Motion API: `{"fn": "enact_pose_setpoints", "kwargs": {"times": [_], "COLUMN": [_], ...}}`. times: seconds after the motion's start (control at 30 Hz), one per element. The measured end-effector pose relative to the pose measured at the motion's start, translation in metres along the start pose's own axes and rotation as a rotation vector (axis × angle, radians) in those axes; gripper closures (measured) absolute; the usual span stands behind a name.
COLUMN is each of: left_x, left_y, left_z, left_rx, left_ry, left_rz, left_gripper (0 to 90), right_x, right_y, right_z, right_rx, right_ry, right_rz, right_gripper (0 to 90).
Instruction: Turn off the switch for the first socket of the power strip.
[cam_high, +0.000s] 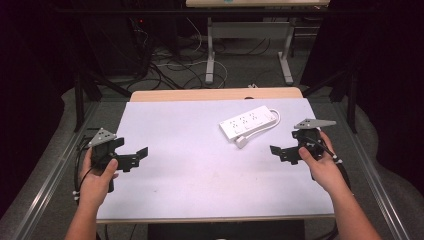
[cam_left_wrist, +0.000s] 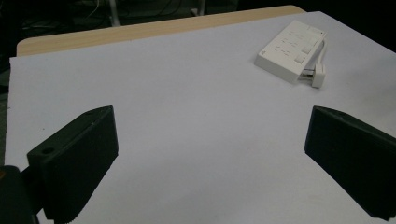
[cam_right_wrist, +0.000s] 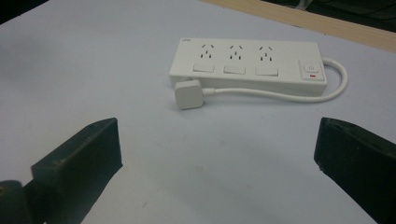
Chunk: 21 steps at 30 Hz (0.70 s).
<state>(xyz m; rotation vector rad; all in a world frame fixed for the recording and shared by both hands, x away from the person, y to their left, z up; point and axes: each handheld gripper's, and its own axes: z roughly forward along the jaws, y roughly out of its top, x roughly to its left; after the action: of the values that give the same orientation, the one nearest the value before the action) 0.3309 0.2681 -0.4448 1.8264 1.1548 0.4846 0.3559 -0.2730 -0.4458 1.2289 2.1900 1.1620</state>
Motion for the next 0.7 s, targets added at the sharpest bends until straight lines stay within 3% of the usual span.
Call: {"fn": "enact_pose_setpoints", "kwargs": {"times": [0.33, 0.7], "left_x": [0.0, 0.0], "left_y": [0.0, -0.001], "left_z": [0.0, 0.001], "left_rx": [-0.001, -0.003], "left_ry": [-0.001, 0.0], "left_rz": [-0.004, -0.003], "left_gripper": [2.6, 2.6], "right_x": [-0.002, -0.009], "right_y": [-0.017, -0.034], "right_z": [0.0, 0.002], "right_rx": [0.017, 0.024], "right_ry": [0.014, -0.006], "right_rz": [0.017, 0.038], "right_gripper": [0.7, 1.1]}}
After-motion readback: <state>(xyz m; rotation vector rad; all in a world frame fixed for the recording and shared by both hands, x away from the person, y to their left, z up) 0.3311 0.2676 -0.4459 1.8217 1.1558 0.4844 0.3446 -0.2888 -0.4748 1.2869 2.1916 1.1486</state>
